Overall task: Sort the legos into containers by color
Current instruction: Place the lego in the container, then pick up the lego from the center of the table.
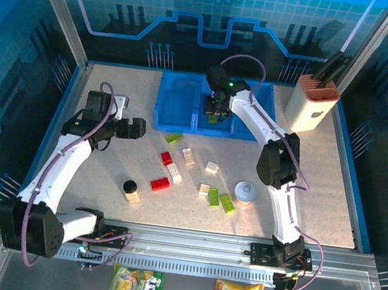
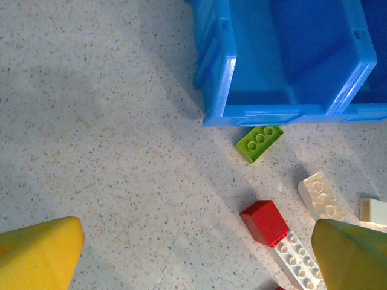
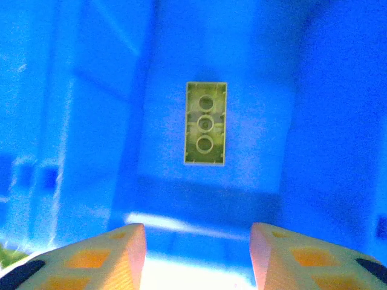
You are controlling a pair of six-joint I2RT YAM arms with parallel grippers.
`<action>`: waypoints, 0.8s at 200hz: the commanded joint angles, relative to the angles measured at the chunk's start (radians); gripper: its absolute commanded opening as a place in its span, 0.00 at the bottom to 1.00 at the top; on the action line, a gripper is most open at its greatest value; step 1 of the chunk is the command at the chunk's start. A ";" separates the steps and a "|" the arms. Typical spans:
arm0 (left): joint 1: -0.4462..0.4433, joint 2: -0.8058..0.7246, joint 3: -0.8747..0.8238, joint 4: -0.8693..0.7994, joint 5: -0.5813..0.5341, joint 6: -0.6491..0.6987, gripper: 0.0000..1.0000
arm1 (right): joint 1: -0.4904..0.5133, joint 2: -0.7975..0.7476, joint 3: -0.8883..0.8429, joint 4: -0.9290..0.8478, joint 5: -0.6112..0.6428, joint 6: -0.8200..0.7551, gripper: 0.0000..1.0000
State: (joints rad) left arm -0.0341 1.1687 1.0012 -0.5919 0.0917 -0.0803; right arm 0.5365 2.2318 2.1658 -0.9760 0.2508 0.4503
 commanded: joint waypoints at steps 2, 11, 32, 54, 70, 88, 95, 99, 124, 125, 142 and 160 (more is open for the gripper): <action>-0.033 0.029 0.069 -0.098 -0.028 -0.052 0.94 | 0.023 -0.113 -0.111 0.011 -0.021 0.000 0.49; -0.051 0.041 0.084 -0.119 -0.037 -0.076 0.92 | 0.025 -0.157 -0.165 0.029 -0.027 0.006 0.49; -0.111 0.060 0.096 -0.151 -0.067 -0.154 0.90 | 0.032 -0.260 -0.292 0.069 -0.037 0.023 0.49; -0.185 0.080 0.091 -0.166 -0.107 -0.258 0.88 | 0.034 -0.347 -0.401 0.087 -0.041 0.036 0.49; -0.244 0.100 0.083 -0.160 -0.133 -0.335 0.85 | 0.033 -0.400 -0.469 0.098 -0.045 0.040 0.48; -0.316 0.130 0.073 -0.152 -0.167 -0.409 0.84 | 0.035 -0.457 -0.544 0.113 -0.044 0.047 0.48; -0.342 0.141 0.067 -0.146 -0.177 -0.435 0.84 | 0.033 -0.478 -0.568 0.116 -0.042 0.048 0.48; -0.361 0.149 0.064 -0.141 -0.183 -0.449 0.85 | 0.034 -0.488 -0.583 0.117 -0.042 0.051 0.48; -0.450 0.204 0.050 -0.124 -0.232 -0.549 0.83 | 0.033 -0.539 -0.653 0.120 -0.055 0.053 0.48; -0.453 0.206 0.049 -0.124 -0.234 -0.553 0.83 | 0.033 -0.541 -0.656 0.120 -0.054 0.053 0.48; -0.504 0.250 0.045 -0.104 -0.259 -0.618 0.83 | 0.030 -0.565 -0.689 0.120 -0.046 0.050 0.48; -0.551 0.292 0.047 -0.095 -0.291 -0.691 0.82 | 0.022 -0.585 -0.707 0.122 -0.050 0.050 0.47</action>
State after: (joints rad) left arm -0.5304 1.4143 1.0626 -0.7017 -0.1276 -0.6220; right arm 0.5621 1.6936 1.4845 -0.8658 0.2058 0.4904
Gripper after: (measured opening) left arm 0.828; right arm 0.477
